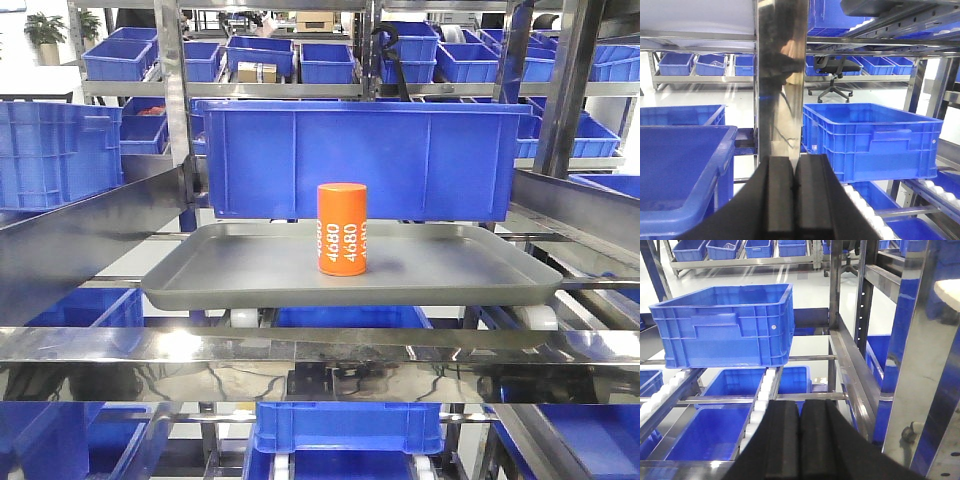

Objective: Grab orange capacitor from left shelf to right conveyor

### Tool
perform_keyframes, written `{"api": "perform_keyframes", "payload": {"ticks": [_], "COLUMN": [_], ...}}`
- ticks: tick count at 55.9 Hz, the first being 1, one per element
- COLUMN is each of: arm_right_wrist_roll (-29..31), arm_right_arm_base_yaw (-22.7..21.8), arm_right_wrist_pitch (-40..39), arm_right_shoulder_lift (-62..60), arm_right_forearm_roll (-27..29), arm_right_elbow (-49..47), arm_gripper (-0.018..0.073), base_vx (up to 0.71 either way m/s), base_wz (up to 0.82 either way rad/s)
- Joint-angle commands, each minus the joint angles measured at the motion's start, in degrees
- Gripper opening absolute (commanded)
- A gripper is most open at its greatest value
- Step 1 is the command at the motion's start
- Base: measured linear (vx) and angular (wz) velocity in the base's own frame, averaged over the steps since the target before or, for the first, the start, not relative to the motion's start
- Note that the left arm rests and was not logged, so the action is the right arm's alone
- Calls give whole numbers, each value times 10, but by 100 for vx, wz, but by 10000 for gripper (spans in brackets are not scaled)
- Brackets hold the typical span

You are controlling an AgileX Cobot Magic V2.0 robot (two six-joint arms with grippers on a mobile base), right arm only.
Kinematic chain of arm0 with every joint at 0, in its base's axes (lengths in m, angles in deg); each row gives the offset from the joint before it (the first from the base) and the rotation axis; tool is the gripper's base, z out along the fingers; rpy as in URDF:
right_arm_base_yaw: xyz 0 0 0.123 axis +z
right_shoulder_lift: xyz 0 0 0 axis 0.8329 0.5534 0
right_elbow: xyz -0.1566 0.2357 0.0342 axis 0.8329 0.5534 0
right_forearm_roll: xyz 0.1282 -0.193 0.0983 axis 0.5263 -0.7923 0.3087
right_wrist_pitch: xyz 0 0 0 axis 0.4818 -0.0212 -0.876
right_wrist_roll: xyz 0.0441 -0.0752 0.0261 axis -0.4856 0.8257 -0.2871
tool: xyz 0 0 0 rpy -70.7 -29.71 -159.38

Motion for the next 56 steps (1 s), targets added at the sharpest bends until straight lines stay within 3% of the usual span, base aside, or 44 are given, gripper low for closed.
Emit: {"api": "perform_keyframes", "payload": {"ticks": [1,38,56], "arm_right_wrist_roll": [4,4,3], "arm_right_arm_base_yaw": [-2,-2,-2], "arm_right_wrist_pitch": [-45,-45,-104], "arm_right_shoulder_lift": [0,0,0], "arm_right_forearm_roll": [0,0,0], "arm_right_elbow": [6,6,6], "arm_gripper": [-11,-11,-11], "base_vx": [0,0,0], "base_wz": [0,0,0]}}
